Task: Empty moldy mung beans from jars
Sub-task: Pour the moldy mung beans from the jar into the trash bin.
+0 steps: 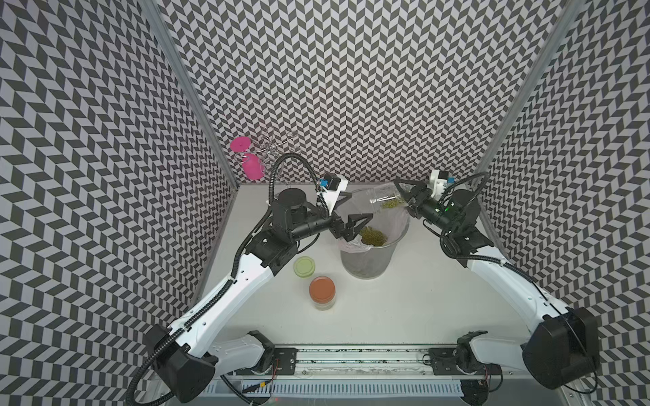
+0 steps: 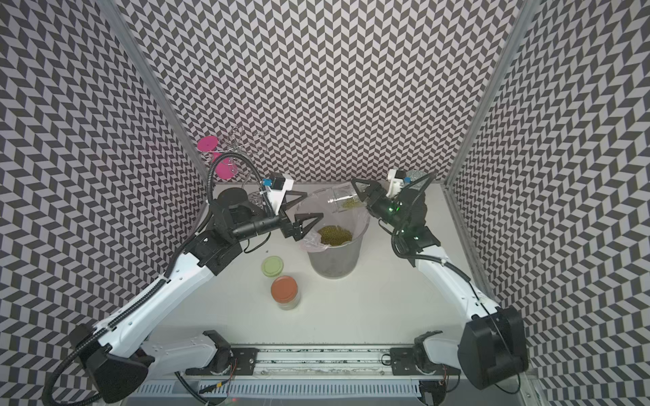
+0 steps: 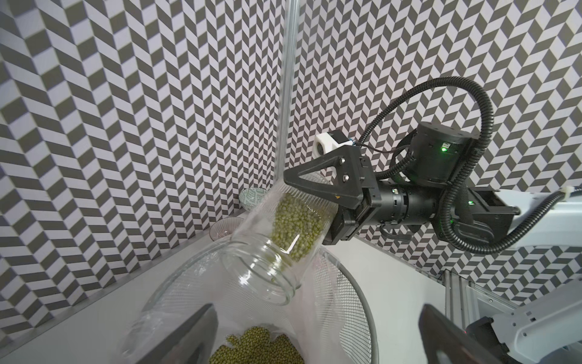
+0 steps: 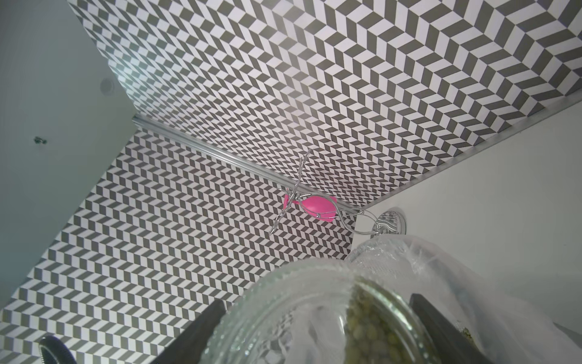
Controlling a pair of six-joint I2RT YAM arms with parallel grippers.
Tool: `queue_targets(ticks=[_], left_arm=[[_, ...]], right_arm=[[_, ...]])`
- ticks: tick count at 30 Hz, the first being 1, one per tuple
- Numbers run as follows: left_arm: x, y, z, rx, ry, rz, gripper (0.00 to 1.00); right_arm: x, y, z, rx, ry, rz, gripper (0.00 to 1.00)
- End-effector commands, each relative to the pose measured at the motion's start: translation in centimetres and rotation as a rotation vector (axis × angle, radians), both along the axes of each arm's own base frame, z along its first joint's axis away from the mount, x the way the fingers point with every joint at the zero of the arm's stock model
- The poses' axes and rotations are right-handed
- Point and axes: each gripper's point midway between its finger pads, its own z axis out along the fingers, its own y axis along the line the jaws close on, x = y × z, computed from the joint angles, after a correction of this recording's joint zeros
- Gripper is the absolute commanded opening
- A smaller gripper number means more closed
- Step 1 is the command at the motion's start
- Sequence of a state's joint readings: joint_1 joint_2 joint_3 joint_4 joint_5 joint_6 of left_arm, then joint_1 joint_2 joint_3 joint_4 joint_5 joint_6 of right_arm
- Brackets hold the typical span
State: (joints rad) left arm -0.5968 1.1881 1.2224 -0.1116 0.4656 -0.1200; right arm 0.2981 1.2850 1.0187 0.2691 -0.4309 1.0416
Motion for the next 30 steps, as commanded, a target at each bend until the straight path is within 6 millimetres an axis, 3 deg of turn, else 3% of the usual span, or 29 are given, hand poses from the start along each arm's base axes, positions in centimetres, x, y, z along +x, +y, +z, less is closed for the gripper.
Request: queue_targets(ticks=[1,9,30], left_arm=[[0.2,1.2,-0.3,0.005,0.018,0.046,1.0],[0.4,1.8,-1.1,0.01,0.034,0.063,1.0],[0.6,2.4,-2.5,0.019,0.05,0.084,1.0]], right_arm=[[-0.3,-0.5,4.2,-0.098,-0.191,-0.031,0.63],[0.3,-0.5,3.2,-0.308,-0.236,-0.061,0.63],[-0.7,3.8,2.9,-0.611,-0.332,0.082,0.62]])
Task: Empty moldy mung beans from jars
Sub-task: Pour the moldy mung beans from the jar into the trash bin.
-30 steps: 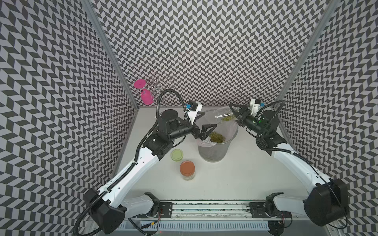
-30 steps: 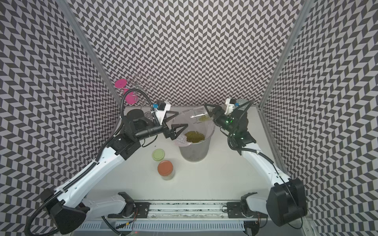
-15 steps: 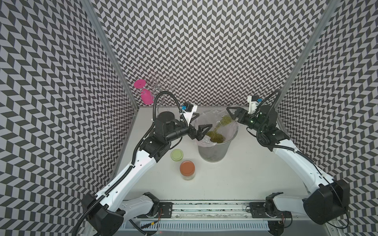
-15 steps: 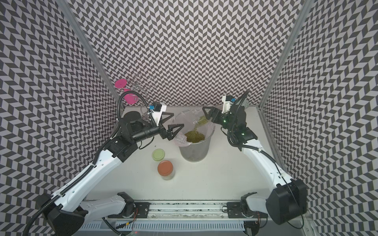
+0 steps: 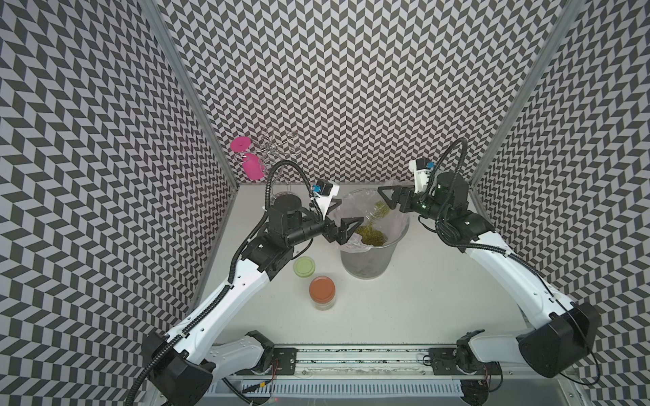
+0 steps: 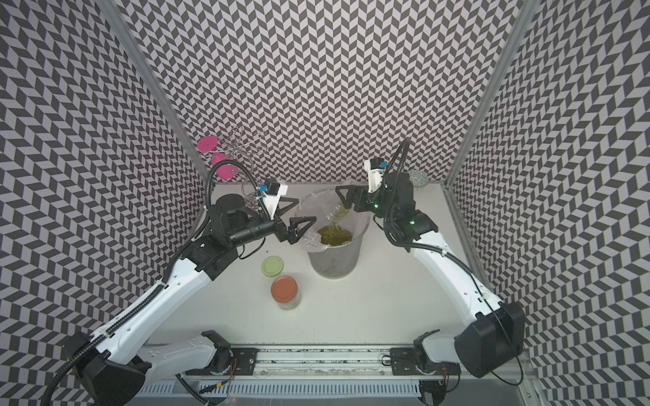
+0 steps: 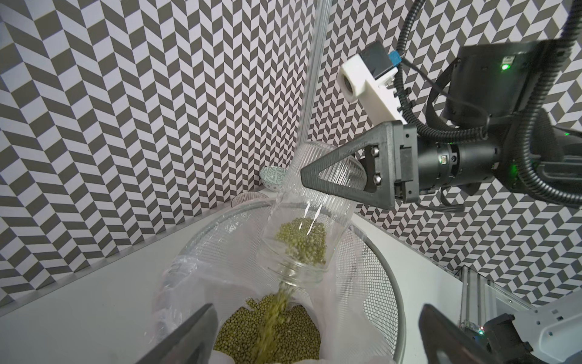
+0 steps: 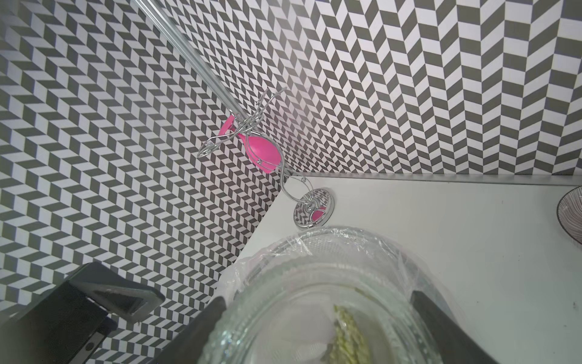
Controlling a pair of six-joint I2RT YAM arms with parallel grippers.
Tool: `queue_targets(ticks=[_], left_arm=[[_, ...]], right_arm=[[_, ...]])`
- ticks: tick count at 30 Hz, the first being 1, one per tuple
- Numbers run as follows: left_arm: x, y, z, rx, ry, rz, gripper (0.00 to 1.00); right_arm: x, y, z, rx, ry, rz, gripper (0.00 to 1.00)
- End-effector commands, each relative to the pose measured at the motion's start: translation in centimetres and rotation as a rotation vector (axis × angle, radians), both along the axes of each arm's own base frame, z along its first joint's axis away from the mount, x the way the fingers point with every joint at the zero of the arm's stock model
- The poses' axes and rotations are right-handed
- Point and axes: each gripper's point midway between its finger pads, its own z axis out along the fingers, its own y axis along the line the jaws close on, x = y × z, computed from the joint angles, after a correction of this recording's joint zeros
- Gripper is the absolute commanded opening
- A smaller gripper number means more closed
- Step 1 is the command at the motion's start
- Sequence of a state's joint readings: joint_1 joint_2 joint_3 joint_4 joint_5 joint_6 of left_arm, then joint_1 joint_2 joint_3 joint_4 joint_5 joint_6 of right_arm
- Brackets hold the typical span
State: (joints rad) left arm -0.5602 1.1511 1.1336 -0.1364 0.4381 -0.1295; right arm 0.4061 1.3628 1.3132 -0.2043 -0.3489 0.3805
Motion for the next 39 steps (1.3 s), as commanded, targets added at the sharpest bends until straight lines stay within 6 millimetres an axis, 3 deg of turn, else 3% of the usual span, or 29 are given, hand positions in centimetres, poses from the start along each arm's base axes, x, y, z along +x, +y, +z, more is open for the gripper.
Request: queue_targets(ticks=[1,7,15,20,25,30,33,39], left_arm=[[-0.1,0.7,0.7,-0.016,-0.018,0.023,1.0],[-0.1,1.2,-0.1,-0.012,-0.009,0.046,1.0],[-0.5,1.4,-0.1,-0.039,0.011,0.033,1.0],[-0.8,1.8,-0.8,-0.035,0.016,0.047,1.0],[-0.7,1.7,-1.4,-0.024,0.022,0.045,1.0],[-0.9,2.1,-1.0,-0.033,0.01,0.053,1.0],[-1.3,2.4,-0.6,-0.047,-0.007,0.061,1.0],[-1.8,3.0,-0.7,-0.044,-0.018,0.076,1.0]], right_arm=[[0.0,0.7,2.8,-0.048,-0.119,0.01,0.62],[0.2,2.5,0.9,-0.207,-0.106,0.001,0.62],[0.6,3.6,0.6,-0.325,-0.143,-0.06,0.62],[0.2,3.6,2.0,-0.403,-0.222,-0.119,0.62],[-1.1,5.1,3.8,-0.476,-0.296,-0.143,0.62],[-1.4,6.5,3.4,-0.63,-0.293,-0.181,0.62],[-1.2,6.5,2.9,-0.694,-0.289,-0.226,0.62],[-1.4,5.5,4.0,-0.724,-0.316,-0.335,0.62]])
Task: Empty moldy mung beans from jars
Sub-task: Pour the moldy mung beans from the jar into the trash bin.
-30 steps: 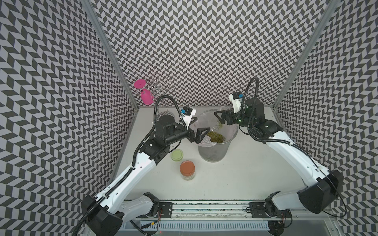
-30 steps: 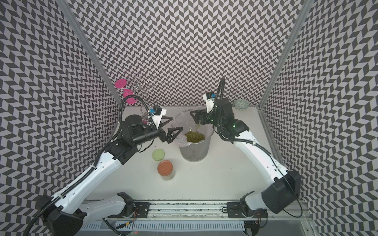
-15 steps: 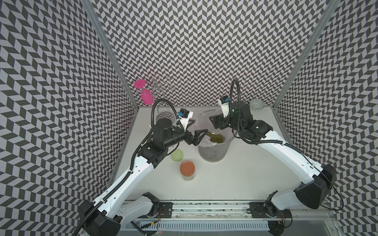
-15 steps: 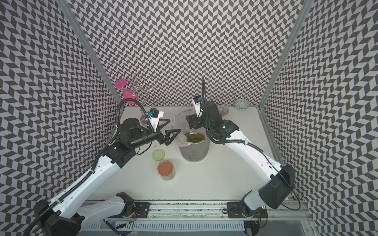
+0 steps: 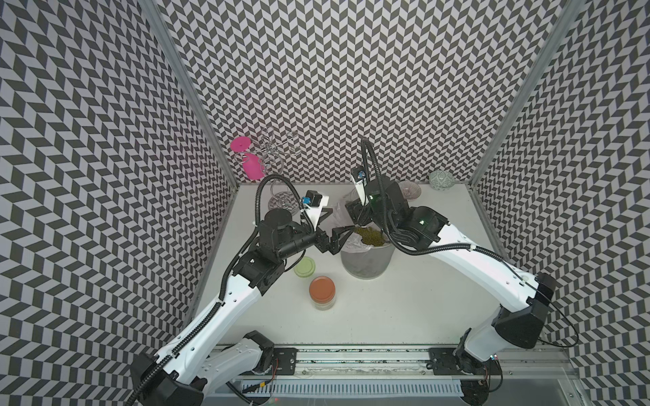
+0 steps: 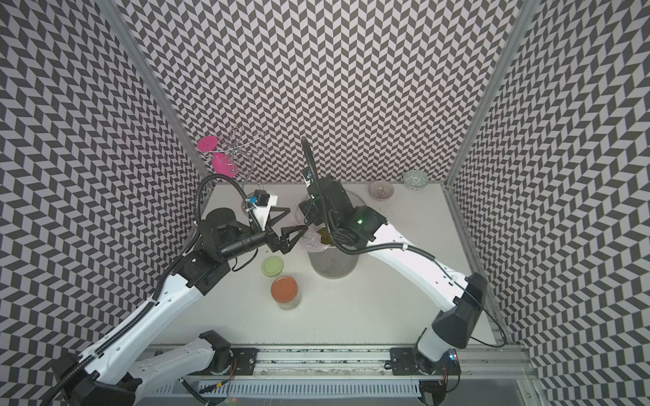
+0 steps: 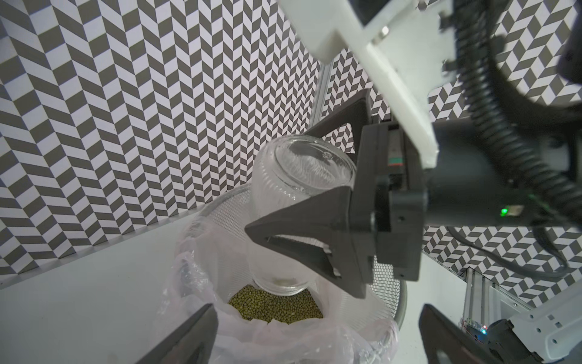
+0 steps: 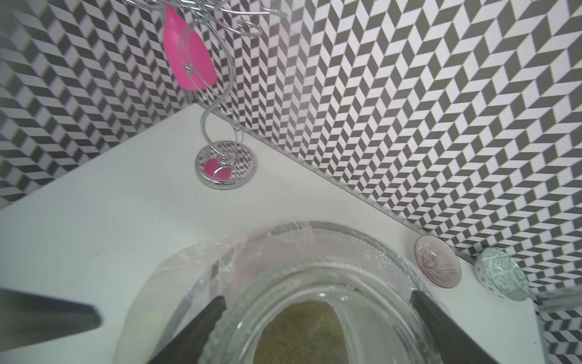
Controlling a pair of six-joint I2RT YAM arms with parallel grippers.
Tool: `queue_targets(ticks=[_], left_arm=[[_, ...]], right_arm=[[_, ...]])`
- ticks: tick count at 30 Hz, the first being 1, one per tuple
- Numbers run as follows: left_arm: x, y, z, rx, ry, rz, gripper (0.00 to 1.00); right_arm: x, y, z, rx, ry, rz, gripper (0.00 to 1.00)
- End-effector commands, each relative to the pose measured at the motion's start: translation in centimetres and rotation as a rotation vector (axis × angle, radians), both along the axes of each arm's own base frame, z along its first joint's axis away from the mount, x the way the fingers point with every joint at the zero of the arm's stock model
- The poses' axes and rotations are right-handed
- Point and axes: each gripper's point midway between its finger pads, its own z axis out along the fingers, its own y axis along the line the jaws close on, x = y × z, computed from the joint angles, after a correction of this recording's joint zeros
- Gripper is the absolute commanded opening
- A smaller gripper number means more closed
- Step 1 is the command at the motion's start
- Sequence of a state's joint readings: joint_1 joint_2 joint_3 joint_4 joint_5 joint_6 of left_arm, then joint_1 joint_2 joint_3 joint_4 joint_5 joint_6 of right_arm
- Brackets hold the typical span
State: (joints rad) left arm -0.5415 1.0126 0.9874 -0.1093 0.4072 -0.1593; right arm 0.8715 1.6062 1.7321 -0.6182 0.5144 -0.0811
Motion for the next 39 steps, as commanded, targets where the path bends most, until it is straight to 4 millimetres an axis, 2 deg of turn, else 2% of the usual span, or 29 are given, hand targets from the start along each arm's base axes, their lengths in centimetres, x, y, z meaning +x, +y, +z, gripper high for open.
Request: queue_targets(ticks=[1,6,10,14,20,25,28,30,34,39], left_arm=[[-0.1,0.6,0.7,-0.02,-0.025,0.025,1.0],[-0.3,0.9,0.5,-0.016,-0.026,0.031,1.0],[-0.3,1.0,0.6,-0.02,-0.033,0.034,1.0],[-0.4,1.2,0.6,-0.017,-0.038,0.041,1.0],[-0.6,1.2,0.7,-0.026,-0.036,0.042,1.0],[-0.7,1.4,0.9,-0.034,-0.04,0.05,1.0],[-0.8,1.5,1.2,-0.038,-0.047,0.049,1.0],[-0.8,1.4,1.1,-0.036,-0.046,0.045,1.0],[-0.5,1.2,0.7,-0.029,-0.039,0.044,1.0],[-0.2,0.7,0.4,-0.033,-0.028,0.027,1.0]], right_arm=[[0.5,-1.5,3.9,0.004,-0.14,-0.122,0.62],[0.3,-1.2,2.6,-0.156,-0.168,-0.221,0.63],[-0.2,-0.8,2.7,-0.114,-0.194,-0.204,0.63],[-0.8,-1.6,4.7,-0.013,-0.243,-0.214,0.63],[-1.0,-1.8,5.7,-0.006,-0.255,-0.204,0.63],[-2.4,-2.7,9.2,0.199,-0.281,-0.135,0.63],[-2.6,-3.7,11.0,0.341,-0.257,-0.062,0.64],[-2.0,-4.3,11.5,0.378,-0.218,-0.035,0.64],[-1.0,-3.7,10.0,0.28,-0.116,-0.025,0.64],[0.4,-1.7,6.0,0.162,0.034,-0.015,0.64]])
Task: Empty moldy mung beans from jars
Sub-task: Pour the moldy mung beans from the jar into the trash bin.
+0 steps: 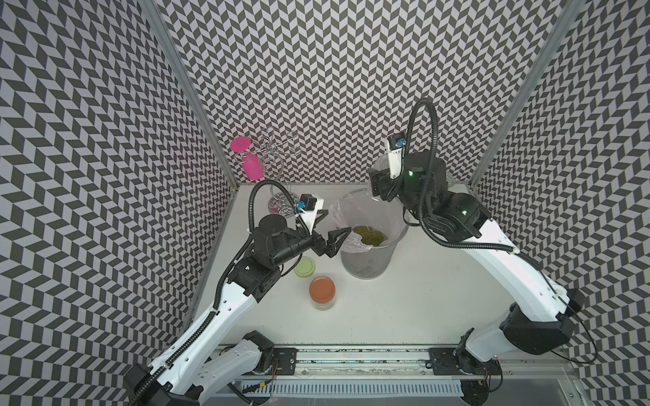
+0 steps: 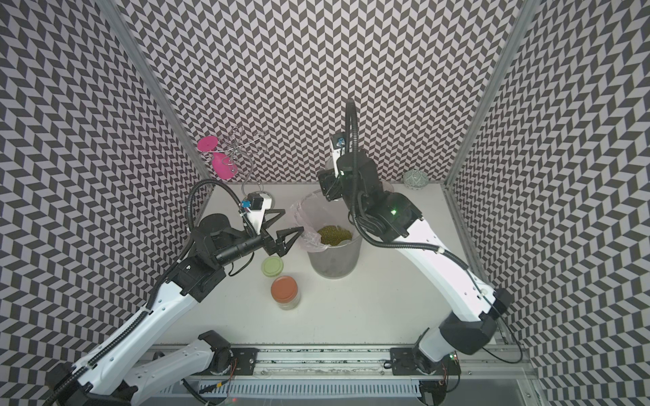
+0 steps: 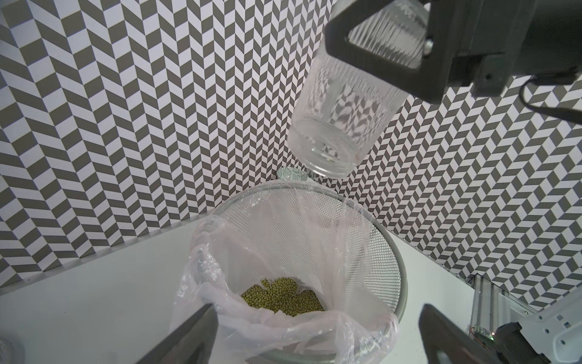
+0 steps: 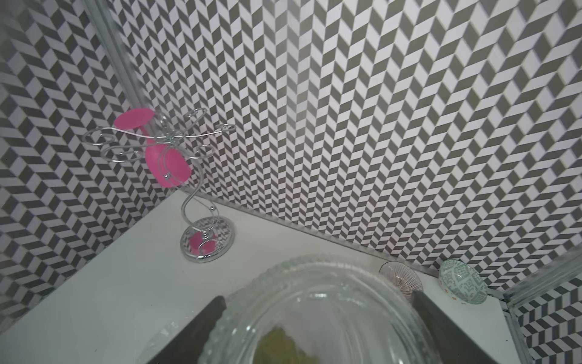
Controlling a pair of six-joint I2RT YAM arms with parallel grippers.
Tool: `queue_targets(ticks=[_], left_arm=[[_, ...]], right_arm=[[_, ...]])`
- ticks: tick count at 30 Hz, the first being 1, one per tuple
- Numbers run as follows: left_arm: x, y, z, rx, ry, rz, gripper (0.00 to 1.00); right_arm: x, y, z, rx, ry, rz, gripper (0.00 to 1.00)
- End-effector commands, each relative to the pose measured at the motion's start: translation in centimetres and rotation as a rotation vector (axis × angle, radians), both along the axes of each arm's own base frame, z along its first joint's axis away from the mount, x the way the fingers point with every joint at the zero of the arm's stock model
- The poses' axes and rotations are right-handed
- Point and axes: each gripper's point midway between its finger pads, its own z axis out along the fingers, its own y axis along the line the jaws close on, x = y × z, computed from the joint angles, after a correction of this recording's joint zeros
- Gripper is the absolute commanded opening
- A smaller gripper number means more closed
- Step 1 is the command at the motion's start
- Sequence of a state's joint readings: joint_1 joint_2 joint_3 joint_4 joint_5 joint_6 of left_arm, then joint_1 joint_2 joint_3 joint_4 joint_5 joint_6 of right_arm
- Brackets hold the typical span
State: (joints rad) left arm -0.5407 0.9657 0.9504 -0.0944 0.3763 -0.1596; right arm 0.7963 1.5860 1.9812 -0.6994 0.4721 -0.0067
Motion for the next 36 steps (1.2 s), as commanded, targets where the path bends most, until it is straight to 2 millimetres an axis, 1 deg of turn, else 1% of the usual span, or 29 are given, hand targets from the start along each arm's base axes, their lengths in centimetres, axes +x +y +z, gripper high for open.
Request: queue_targets(ticks=[1,6,10,12,16,19,21,24,25,27,31,33,36], left_arm=[[0.3,-0.2,0.2,-0.024,-0.004,-0.006,1.0],[0.3,-0.2,-0.1,-0.015,0.002,-0.008,1.0],[0.3,-0.3,-0.7,-0.006,0.014,-0.01,1.0],[0.3,-0.3,-0.8,-0.005,0.017,-0.013,1.0],[0.3,-0.4,-0.8,-0.007,0.017,-0.014,1.0],[0.4,-0.4,-0.7,-0.006,0.016,-0.016,1.0],[0.4,-0.4,-0.7,-0.006,0.017,-0.016,1.0],[0.3,-0.3,-0.7,-0.005,0.015,-0.015,1.0],[0.2,-0.3,-0.8,-0.004,0.016,-0.016,1.0],[0.2,-0.2,-0.7,-0.006,0.012,-0.013,1.0],[0.3,-0.3,-0.9,-0.006,0.019,-0.013,1.0],[0.3,-0.3,-0.9,-0.007,0.02,-0.015,1.0],[0.1,-0.4,-0.6,-0.017,0.013,-0.022,1.0]], right_arm=[[0.2,2.2,-4.6,-0.069,0.145,0.057,0.64],[1.3,2.7,-7.9,-0.126,0.218,0.043,0.64],[2.3,2.9,-11.1,-0.199,0.28,0.011,0.64],[2.8,2.9,-12.2,-0.227,0.3,-0.012,0.64],[3.4,2.6,-13.4,-0.268,0.323,-0.051,0.64],[3.5,2.6,-13.8,-0.271,0.34,-0.049,0.64],[3.5,2.5,-13.5,-0.254,0.343,-0.047,0.65],[3.6,2.2,-11.8,-0.196,0.32,-0.045,0.64],[3.6,1.8,-10.8,-0.17,0.297,-0.057,0.63],[3.2,1.3,-8.0,-0.092,0.239,-0.05,0.63],[1.2,-0.1,-2.0,0.114,0.107,0.033,0.63],[0.3,-1.1,0.1,0.213,0.068,0.077,0.63],[-0.9,-2.3,1.8,0.308,0.038,0.136,0.63]])
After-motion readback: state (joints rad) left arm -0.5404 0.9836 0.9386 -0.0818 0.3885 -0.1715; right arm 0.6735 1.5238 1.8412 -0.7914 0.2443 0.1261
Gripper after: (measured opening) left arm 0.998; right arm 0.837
